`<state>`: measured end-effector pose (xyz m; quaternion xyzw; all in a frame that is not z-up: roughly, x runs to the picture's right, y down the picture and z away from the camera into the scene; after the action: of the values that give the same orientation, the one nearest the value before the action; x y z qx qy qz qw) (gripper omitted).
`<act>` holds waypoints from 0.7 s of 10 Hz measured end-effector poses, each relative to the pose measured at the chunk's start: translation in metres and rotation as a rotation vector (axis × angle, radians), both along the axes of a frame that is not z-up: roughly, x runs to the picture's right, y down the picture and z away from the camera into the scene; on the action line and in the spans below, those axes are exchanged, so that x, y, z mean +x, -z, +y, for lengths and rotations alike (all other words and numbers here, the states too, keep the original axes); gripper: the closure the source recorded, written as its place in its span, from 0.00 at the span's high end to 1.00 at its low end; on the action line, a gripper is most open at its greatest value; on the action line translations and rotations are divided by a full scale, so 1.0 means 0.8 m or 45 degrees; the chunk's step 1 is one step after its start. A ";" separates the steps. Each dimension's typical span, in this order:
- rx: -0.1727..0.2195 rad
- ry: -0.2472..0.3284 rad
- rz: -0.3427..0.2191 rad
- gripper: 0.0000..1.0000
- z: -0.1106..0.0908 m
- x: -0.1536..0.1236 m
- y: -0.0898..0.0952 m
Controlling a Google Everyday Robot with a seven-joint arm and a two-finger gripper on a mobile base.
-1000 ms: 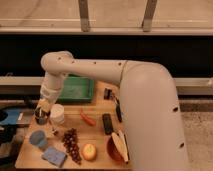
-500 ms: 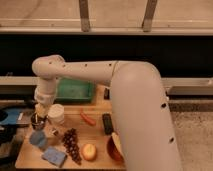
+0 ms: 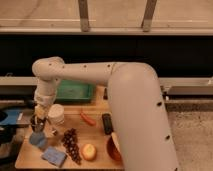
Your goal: Stack cups into tray
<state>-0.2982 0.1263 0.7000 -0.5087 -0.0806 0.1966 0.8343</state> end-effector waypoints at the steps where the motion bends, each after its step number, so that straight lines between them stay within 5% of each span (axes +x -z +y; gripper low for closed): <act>1: -0.014 0.019 -0.006 0.00 0.012 -0.010 -0.004; 7: -0.067 0.031 -0.013 0.00 0.029 -0.019 -0.010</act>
<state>-0.3136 0.1492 0.7083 -0.5326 -0.0734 0.1858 0.8225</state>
